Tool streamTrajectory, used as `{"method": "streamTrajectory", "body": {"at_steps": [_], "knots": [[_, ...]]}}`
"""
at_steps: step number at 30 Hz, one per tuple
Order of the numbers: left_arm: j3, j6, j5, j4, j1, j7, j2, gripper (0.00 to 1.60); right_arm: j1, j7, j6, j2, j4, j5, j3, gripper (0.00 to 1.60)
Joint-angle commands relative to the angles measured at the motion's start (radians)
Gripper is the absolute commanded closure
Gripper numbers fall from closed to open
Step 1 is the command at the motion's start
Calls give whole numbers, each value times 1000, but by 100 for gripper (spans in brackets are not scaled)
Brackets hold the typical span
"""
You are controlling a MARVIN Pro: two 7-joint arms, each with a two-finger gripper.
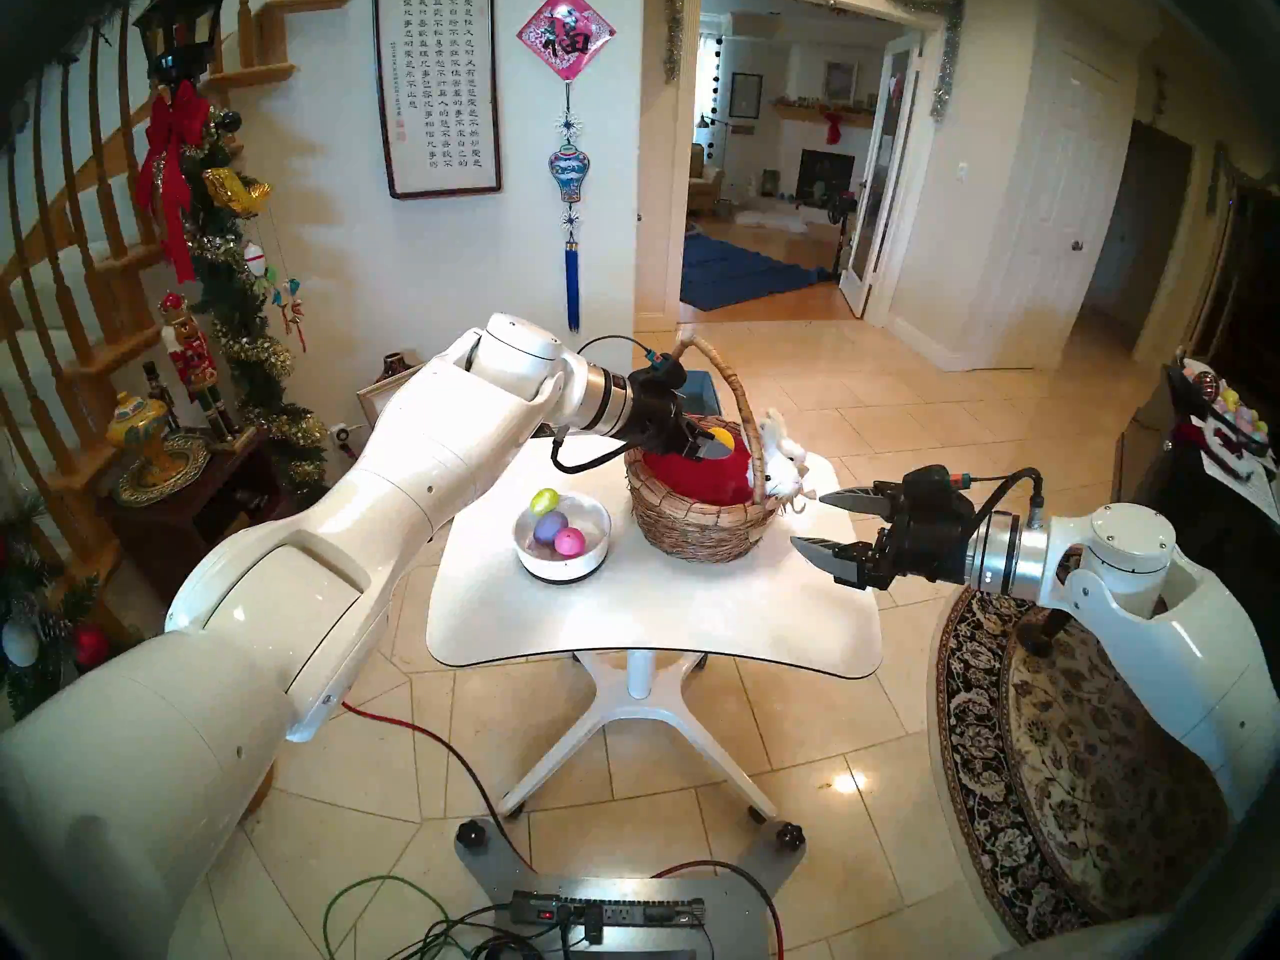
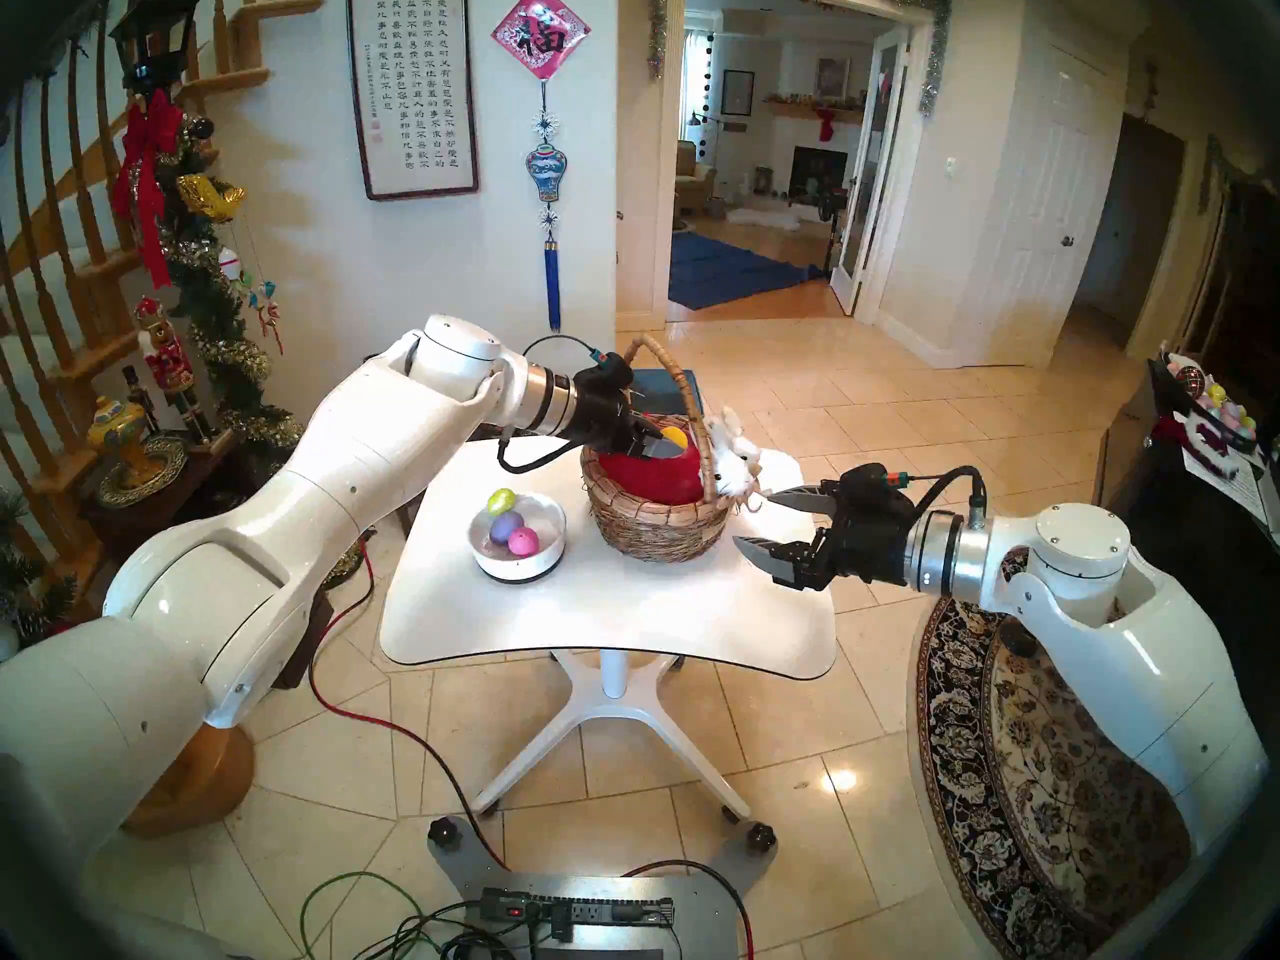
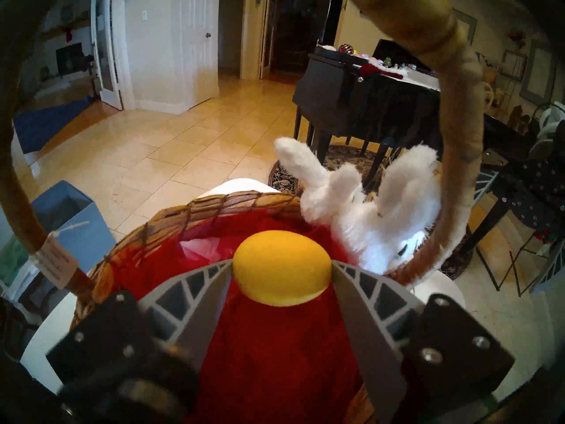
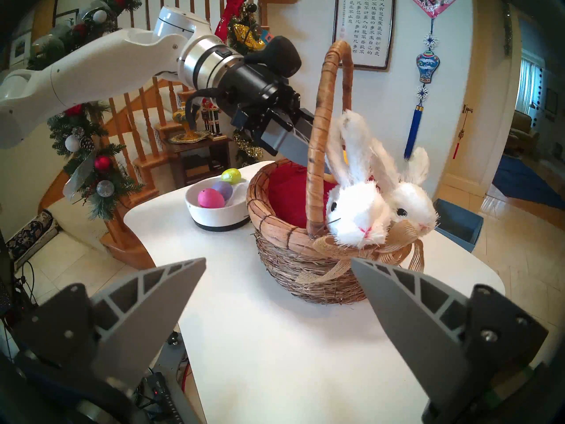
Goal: Put easter egg into basket
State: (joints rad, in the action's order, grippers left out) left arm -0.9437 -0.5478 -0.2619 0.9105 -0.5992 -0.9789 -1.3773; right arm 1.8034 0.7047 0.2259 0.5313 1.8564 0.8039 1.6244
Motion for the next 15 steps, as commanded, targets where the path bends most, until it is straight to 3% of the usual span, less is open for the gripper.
{"method": "streamTrajectory", "body": {"at_steps": [1,15], "knots": [[-5,20,-1,-15,46,-11,-18,40,-2,-1,-2,-2,1,1,9,0],[0,41,9,-35,50,-18,-16,25,-2,-1,-2,-2,2,1,10,0]]}}
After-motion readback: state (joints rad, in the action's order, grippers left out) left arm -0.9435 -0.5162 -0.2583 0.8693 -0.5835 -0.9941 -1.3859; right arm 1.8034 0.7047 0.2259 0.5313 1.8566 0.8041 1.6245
